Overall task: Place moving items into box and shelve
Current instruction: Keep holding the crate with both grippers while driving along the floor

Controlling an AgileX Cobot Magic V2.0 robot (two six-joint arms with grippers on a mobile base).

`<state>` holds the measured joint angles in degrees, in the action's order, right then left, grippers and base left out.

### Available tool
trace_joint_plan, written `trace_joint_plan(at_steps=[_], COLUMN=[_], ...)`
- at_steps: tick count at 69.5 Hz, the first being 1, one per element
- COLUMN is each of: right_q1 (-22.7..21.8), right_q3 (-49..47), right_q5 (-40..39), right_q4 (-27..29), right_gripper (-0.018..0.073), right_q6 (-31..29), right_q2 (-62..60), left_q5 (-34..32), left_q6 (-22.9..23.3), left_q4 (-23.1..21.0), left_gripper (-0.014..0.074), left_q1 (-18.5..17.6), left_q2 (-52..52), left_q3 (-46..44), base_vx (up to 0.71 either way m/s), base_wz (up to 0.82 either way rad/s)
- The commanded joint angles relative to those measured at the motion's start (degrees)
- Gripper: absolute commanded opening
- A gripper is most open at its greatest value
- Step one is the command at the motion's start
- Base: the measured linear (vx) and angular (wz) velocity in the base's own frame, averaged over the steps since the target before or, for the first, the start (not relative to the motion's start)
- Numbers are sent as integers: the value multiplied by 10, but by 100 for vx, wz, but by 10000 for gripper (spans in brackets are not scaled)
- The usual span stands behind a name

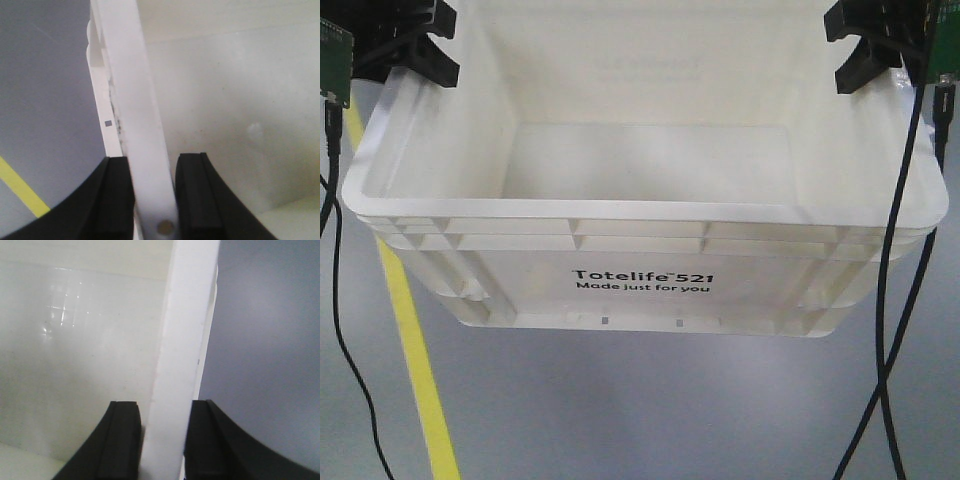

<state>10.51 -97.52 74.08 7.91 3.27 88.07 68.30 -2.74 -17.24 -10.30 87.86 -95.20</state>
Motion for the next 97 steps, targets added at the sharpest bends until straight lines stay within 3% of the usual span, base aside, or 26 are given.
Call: trace_joint_plan(at_steps=[1, 50, 97], right_q1=[13, 13, 13], right_q3=[-25, -25, -25], right_q5=[-19, -9, -9], right_q4=[129, 129, 129], right_gripper=[-4, -4, -4], right_q6=[-5, -5, -5], right_q2=[-29, -29, -29], left_q5=[-52, -51, -51], left_q6=[-3, -3, -3], left_q4=[-144, -144, -144], left_gripper=[-4, -4, -4], left_q1=[-18, -18, -18], left_q2=[-32, -32, -32], left_q3=[-23, -23, -23], base_vx=[23, 28, 42], base_wz=[80, 68, 24])
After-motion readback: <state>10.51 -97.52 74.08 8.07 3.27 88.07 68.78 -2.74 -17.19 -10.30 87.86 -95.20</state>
